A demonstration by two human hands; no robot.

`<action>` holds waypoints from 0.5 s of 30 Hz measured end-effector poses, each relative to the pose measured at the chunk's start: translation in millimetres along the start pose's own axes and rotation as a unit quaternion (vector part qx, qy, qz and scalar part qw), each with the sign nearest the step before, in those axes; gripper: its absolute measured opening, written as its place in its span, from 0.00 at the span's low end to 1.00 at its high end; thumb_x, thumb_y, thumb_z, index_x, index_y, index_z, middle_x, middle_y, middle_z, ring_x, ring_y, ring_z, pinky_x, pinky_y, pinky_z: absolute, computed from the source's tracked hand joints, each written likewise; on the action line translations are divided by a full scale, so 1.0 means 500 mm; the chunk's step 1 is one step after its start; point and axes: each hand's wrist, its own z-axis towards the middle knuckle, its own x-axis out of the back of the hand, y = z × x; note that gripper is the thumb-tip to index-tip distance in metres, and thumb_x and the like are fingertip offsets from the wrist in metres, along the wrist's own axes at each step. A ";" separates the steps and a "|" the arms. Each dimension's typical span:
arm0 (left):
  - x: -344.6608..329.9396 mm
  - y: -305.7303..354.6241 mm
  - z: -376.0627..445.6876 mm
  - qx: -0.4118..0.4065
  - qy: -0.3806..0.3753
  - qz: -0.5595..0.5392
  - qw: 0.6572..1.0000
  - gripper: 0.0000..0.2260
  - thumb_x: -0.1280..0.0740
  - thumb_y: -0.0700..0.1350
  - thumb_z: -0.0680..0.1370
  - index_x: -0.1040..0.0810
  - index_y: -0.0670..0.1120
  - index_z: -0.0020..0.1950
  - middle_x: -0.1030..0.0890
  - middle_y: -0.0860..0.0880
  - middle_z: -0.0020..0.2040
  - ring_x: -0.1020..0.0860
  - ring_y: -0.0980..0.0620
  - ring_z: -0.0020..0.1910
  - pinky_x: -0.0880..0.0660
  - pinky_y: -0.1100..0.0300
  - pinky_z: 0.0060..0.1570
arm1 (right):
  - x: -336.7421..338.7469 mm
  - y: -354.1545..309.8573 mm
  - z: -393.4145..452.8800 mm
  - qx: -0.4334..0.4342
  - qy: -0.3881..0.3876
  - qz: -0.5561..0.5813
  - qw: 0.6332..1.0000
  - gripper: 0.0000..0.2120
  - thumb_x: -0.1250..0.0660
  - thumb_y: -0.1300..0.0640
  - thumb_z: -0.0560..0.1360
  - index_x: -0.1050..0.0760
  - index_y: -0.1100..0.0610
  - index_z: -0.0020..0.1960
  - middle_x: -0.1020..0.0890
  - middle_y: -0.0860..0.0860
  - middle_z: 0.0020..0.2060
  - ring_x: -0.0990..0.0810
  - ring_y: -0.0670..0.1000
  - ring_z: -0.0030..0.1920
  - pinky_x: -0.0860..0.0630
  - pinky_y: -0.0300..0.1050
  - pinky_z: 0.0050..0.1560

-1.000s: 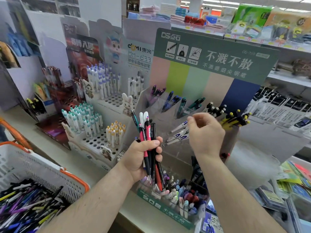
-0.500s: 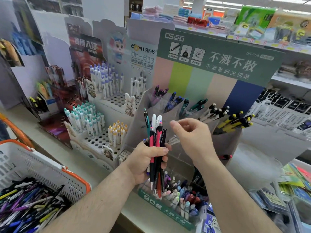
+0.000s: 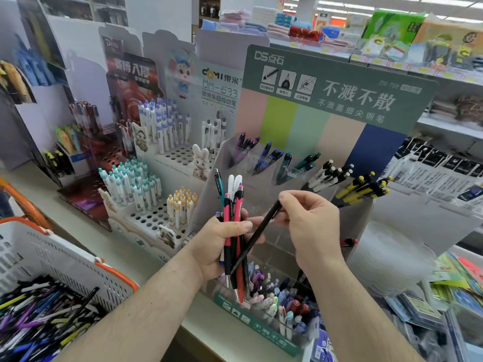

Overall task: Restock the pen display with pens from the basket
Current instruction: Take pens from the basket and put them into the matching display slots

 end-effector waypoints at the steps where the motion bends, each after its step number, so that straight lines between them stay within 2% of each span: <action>1: 0.002 0.003 0.000 0.001 0.016 -0.008 1.000 0.11 0.31 0.35 0.68 0.26 0.45 0.47 0.14 0.46 0.43 0.17 0.50 0.33 0.22 0.60 0.30 | 0.001 -0.002 -0.004 0.014 0.019 0.009 1.000 0.07 0.29 0.63 0.76 0.18 0.57 0.39 0.18 0.51 0.29 0.21 0.48 0.29 0.19 0.49 0.37; 4: 0.018 0.006 0.003 -0.007 0.039 -0.056 0.998 0.10 0.33 0.36 0.68 0.26 0.46 0.47 0.15 0.48 0.42 0.19 0.52 0.32 0.24 0.62 0.28 | 0.010 -0.010 -0.001 0.044 0.096 0.046 0.993 0.08 0.30 0.63 0.77 0.19 0.55 0.40 0.18 0.48 0.27 0.20 0.46 0.29 0.19 0.42 0.34; 8: 0.033 0.008 -0.002 -0.018 0.047 -0.095 0.994 0.11 0.29 0.35 0.69 0.26 0.46 0.46 0.18 0.47 0.39 0.21 0.52 0.30 0.26 0.62 0.26 | 0.021 -0.014 0.019 0.000 0.184 0.125 0.975 0.05 0.31 0.62 0.78 0.20 0.57 0.43 0.18 0.48 0.27 0.19 0.45 0.28 0.20 0.40 0.32; 11: 0.035 0.010 -0.002 -0.016 0.030 -0.129 0.991 0.12 0.26 0.39 0.66 0.24 0.47 0.46 0.21 0.47 0.40 0.22 0.53 0.29 0.26 0.61 0.28 | 0.015 -0.001 0.020 -0.047 0.187 0.151 0.969 0.03 0.31 0.62 0.78 0.20 0.59 0.45 0.17 0.53 0.34 0.18 0.46 0.30 0.20 0.39 0.33; 14: 0.044 0.019 0.002 -0.051 0.005 -0.218 0.975 0.22 0.16 0.37 0.55 0.21 0.44 0.43 0.23 0.47 0.38 0.21 0.53 0.32 0.25 0.64 0.28 | 0.006 0.009 0.020 -0.095 0.149 0.181 0.967 0.03 0.31 0.62 0.78 0.22 0.58 0.46 0.16 0.55 0.36 0.17 0.48 0.31 0.19 0.39 0.34; 15: 0.049 0.022 0.002 -0.060 -0.007 -0.243 0.968 0.22 0.16 0.37 0.53 0.20 0.44 0.42 0.23 0.48 0.38 0.21 0.54 0.33 0.25 0.65 0.29 | 0.003 0.009 0.022 -0.116 0.133 0.197 0.964 0.02 0.31 0.63 0.78 0.22 0.58 0.46 0.17 0.54 0.35 0.16 0.48 0.31 0.19 0.39 0.34</action>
